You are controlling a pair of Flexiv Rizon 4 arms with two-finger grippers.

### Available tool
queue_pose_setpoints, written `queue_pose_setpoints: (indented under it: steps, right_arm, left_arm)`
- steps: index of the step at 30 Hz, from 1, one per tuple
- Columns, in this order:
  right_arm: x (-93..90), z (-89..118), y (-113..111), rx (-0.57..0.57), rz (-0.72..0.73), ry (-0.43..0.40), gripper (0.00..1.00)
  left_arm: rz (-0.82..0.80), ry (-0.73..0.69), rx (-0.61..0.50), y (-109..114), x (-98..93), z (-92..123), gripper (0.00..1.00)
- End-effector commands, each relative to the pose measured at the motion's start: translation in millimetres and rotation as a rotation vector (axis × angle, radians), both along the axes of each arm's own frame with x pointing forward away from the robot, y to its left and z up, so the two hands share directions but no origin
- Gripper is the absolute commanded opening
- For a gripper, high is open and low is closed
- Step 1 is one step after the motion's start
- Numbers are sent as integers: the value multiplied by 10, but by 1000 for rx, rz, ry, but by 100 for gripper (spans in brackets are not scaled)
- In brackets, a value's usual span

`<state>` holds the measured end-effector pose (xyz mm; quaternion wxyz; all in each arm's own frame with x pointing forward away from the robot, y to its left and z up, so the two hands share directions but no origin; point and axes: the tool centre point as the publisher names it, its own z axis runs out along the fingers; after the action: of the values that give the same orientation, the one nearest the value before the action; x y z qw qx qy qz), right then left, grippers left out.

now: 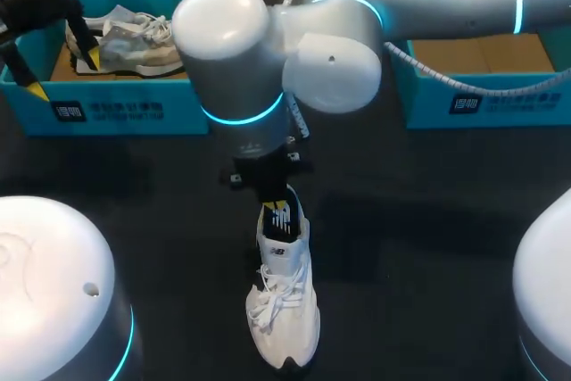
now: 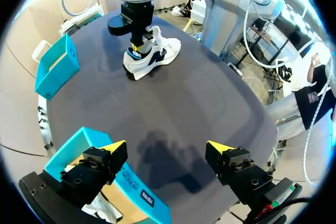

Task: Take the shoe out of the shoebox, open the shoe tongue, remove and reinsert the insole, then place the shoe into the shoebox

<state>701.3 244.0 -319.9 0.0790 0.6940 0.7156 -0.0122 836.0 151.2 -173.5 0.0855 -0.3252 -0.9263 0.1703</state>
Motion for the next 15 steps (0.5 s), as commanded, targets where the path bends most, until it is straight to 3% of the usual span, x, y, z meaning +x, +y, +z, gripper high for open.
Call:
queue_pose_setpoints:
  steps: [1, 15]
  right_arm:
    - [-98, -66, -13, -4, -39, -51, 0]
    - [-17, -332, -86, 27, -3, -73, 0]
  left_arm:
    - [-2, -1, 3, 1, 0, 3, 100]
    - [-2, -1, 3, 1, 0, 3, 100]
